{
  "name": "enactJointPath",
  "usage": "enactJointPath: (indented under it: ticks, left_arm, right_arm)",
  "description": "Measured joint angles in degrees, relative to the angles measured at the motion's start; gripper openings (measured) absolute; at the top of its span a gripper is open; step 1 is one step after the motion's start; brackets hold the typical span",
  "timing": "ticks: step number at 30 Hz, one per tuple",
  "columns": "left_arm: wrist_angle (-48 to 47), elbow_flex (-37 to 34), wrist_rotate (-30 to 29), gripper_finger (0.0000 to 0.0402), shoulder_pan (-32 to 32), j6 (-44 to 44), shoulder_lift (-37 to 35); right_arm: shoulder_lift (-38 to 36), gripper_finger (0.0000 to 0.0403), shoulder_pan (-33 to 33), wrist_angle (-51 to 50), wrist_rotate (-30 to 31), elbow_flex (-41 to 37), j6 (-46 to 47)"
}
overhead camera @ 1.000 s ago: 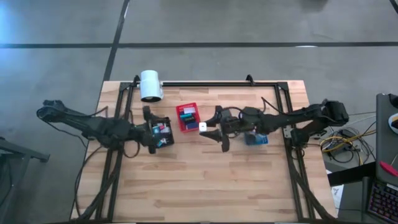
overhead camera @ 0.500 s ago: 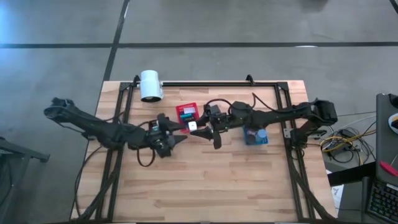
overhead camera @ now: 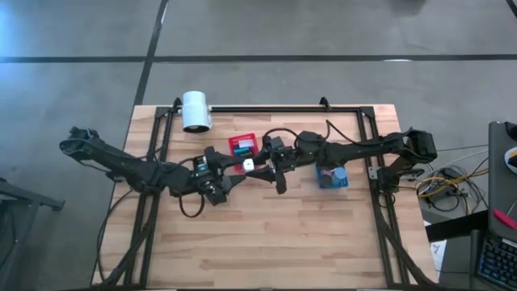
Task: Pick & Place Office items
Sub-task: Put the white charger adapter into the black bin
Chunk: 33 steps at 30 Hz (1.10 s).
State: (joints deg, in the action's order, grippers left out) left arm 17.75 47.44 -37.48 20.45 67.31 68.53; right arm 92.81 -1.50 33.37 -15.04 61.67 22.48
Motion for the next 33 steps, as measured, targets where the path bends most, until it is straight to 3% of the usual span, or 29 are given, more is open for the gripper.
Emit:
enactJointPath:
  ticks: [20, 25, 33]
  left_arm:
    - [0.22, 0.09, 0.38, 0.0341, -1.91, 5.18, 3.61]
    - [0.67, 0.07, 0.4, 0.0306, -2.27, 5.14, 4.02]
    - [0.71, 0.09, -0.29, 0.0207, -2.27, 4.89, 3.97]
  right_arm:
    - [0.18, 0.0178, -0.02, -0.38, 0.21, 0.02, -0.16]
    - [0.63, 0.0178, -0.02, 0.01, 0.19, 0.05, -0.18]
    - [0.92, 0.0178, -0.07, -0.03, -0.03, 0.05, -0.22]
